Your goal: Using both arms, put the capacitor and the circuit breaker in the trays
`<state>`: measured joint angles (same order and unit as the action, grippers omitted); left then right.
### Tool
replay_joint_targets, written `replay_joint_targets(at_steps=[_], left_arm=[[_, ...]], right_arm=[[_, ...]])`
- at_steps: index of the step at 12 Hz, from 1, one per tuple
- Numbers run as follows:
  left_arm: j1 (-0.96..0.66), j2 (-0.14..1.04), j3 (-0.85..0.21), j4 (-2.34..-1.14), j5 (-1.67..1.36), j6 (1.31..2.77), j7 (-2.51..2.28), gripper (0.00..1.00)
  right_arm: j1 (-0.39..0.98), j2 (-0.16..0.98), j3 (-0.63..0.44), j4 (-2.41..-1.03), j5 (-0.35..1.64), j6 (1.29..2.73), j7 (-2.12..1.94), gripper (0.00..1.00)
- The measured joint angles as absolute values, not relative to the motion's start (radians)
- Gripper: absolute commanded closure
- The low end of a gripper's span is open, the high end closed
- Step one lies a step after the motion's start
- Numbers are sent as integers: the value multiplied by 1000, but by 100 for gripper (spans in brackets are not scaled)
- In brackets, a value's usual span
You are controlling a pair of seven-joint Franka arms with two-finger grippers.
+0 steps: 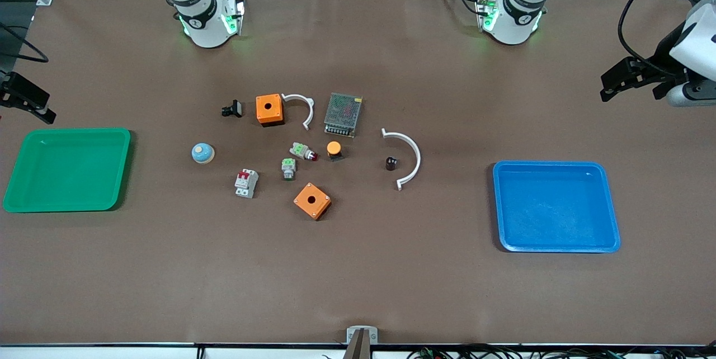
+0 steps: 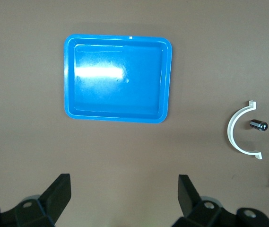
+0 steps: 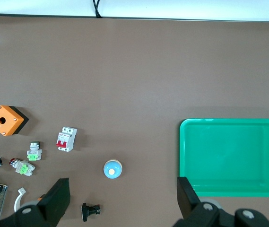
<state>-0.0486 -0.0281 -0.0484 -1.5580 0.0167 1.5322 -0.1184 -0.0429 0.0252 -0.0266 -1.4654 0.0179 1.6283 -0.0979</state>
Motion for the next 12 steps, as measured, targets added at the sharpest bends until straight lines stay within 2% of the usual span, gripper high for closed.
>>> replay_joint_targets(at_steps=[5, 7, 9, 12], left_arm=[[-48, -23, -48, -1558, 17, 1532, -118, 0], [-48, -12, -48, -1555, 17, 1532, -118, 0], [-54, 12, -52, -1552, 17, 1532, -121, 0], [-62, 91, -74, -1560, 16, 1577, -168, 0]], right_arm=[[-43, 26, -27, -1465, 18, 1617, -98, 0], [-38, 28, -23, -1465, 18, 1570, -98, 0], [7, 36, -19, -1476, 19, 1515, -67, 0], [120, 61, -12, -1576, 20, 1549, 37, 0]])
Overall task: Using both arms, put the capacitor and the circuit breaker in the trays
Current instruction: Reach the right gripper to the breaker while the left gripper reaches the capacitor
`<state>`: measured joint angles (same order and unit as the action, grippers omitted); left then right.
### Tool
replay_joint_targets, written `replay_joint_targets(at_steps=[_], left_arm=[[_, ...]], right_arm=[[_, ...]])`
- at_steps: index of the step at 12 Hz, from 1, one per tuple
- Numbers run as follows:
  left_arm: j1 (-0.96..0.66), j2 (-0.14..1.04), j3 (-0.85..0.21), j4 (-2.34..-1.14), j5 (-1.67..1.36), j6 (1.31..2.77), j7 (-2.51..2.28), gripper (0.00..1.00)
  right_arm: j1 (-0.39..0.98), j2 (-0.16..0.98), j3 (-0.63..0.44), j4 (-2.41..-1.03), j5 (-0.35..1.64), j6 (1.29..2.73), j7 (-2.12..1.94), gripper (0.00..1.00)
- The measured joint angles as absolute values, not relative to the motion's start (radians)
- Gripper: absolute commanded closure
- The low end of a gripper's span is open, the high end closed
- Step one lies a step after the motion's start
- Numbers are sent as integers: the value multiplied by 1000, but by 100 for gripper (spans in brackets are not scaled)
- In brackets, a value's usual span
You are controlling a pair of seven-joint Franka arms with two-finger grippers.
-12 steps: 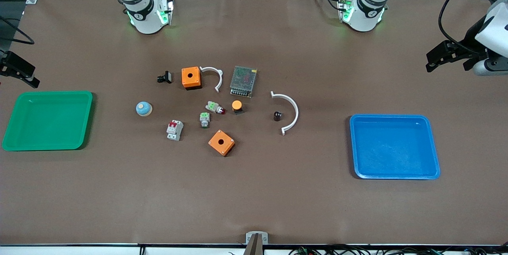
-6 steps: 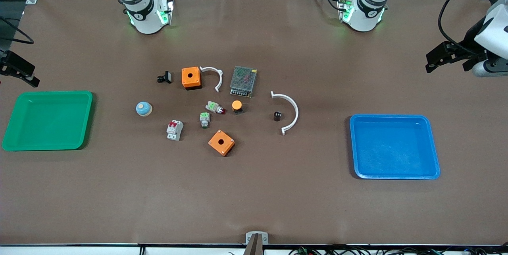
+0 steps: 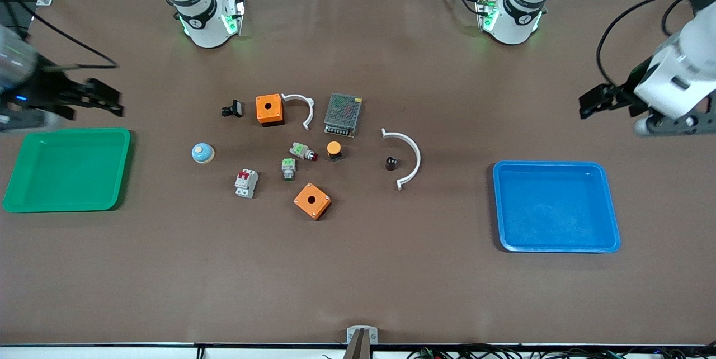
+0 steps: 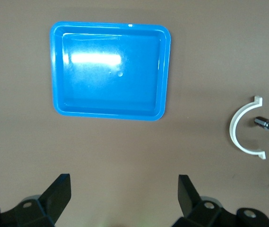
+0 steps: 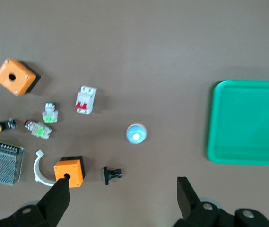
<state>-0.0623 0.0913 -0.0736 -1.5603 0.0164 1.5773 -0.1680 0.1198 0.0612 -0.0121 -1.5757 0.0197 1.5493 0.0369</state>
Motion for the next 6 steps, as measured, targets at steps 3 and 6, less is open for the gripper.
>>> replay_joint_targets(at_steps=[3, 6], left_arm=[[-127, 194, -92, -1603, 16, 1700, -306, 0], [-214, 280, -101, -1612, 7, 1758, -519, 0]], right_arm=[[199, 125, -8, -1771, 66, 1801, 110, 0], [218, 212, -8, -1871, 78, 1974, 120, 0]])
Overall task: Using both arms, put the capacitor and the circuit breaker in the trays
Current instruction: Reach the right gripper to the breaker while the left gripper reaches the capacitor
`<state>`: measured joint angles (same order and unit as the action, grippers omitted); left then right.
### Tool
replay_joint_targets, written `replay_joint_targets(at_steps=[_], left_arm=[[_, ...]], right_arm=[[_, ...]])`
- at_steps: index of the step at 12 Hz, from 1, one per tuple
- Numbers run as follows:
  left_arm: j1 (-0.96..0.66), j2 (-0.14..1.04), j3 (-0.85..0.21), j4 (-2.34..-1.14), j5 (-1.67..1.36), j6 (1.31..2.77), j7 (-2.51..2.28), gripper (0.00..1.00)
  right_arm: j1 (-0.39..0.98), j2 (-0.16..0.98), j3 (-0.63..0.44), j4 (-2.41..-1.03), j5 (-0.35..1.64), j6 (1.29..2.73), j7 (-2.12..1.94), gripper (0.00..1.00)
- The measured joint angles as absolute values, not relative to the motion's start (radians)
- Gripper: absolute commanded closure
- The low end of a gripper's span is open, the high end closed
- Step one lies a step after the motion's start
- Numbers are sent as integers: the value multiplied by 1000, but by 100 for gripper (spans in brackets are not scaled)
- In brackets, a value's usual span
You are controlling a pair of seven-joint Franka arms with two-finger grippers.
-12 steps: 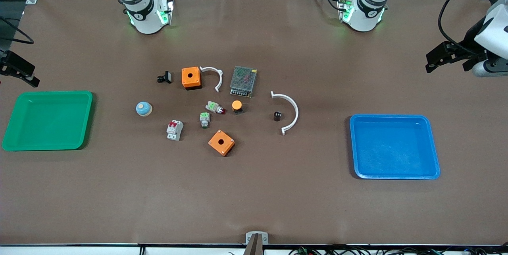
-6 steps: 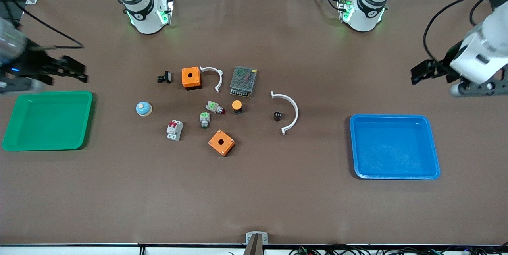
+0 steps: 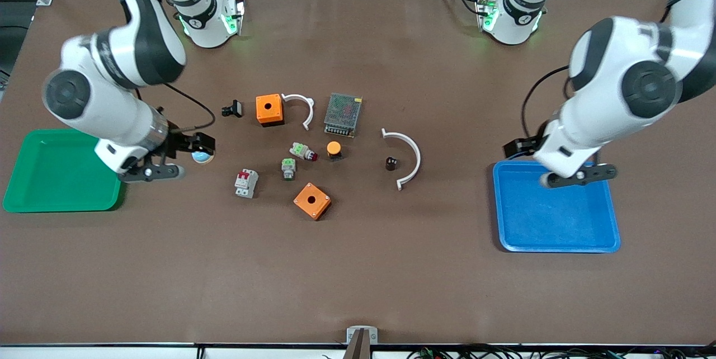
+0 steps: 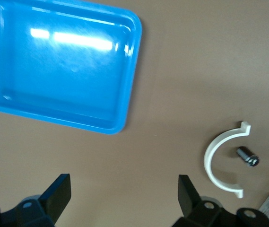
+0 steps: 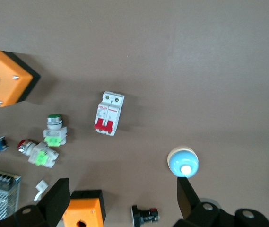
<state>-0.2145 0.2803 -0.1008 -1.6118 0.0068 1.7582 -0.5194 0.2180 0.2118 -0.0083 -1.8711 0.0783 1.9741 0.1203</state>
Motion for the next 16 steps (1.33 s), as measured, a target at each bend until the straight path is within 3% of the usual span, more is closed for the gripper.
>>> replay_joint_targets(at_steps=[8, 11, 14, 16], left_arm=[[-465, 475, -106, -1617, 6, 2012, -1098, 3], [-559, 597, -107, -1620, 6, 2129, -1251, 18], [-585, 654, -107, -1620, 6, 2165, -1284, 32], [-591, 674, -107, -1620, 6, 2198, -1285, 35]], right_arm=[[267, 428, -8, -1879, 83, 2223, 195, 0], [303, 469, -8, -1879, 83, 2273, 243, 1], [303, 502, -14, -1879, 83, 2294, 244, 13], [303, 516, -14, -1879, 84, 2296, 245, 26]])
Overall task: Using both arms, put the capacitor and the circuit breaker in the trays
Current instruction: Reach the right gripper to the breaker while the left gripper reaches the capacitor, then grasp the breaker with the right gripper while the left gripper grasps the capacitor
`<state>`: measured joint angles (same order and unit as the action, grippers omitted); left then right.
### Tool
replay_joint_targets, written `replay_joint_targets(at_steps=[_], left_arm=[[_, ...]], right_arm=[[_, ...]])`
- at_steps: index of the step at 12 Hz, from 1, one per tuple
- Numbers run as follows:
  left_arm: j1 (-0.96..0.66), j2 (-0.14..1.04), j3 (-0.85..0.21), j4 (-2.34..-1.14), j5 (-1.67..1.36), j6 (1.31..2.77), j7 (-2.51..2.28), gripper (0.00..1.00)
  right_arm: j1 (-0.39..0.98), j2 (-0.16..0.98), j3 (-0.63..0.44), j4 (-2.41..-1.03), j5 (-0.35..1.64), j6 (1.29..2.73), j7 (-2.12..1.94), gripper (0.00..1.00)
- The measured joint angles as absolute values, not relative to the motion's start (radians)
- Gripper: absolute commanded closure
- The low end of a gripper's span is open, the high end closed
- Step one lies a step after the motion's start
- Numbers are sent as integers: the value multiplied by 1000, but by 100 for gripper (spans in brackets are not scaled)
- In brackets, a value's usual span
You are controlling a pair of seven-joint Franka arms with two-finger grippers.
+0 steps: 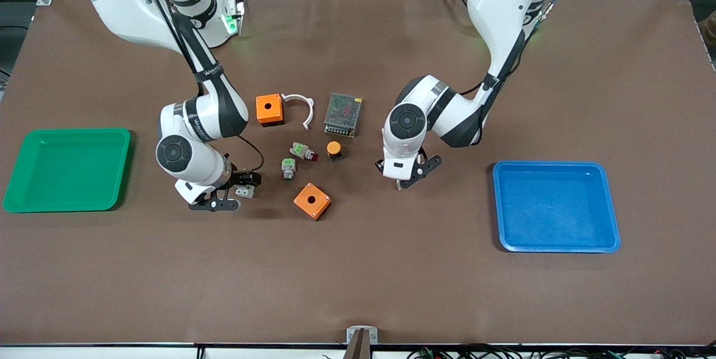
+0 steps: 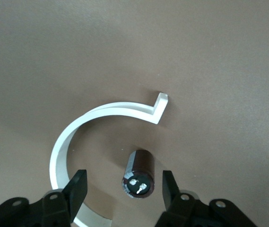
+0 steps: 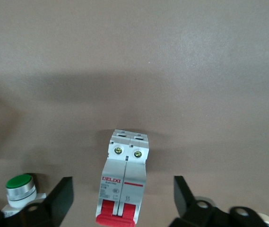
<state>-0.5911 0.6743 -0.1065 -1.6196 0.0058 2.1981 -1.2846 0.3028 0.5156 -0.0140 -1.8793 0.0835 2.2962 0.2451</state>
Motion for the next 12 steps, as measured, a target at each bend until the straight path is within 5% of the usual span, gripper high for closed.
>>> replay_joint_targets(at_steps=[4, 7, 12], left_arm=[[-602, 706, -107, -1620, 6, 2239, -1290, 60], [-611, 713, -107, -1620, 6, 2250, -1296, 100], [-614, 695, -101, -1600, 6, 2253, -1307, 100]], right_arm=[[303, 526, -14, -1883, 84, 2297, 249, 55], [313, 529, -13, -1884, 84, 2297, 278, 72], [318, 521, -14, -1878, 84, 2279, 300, 77]])
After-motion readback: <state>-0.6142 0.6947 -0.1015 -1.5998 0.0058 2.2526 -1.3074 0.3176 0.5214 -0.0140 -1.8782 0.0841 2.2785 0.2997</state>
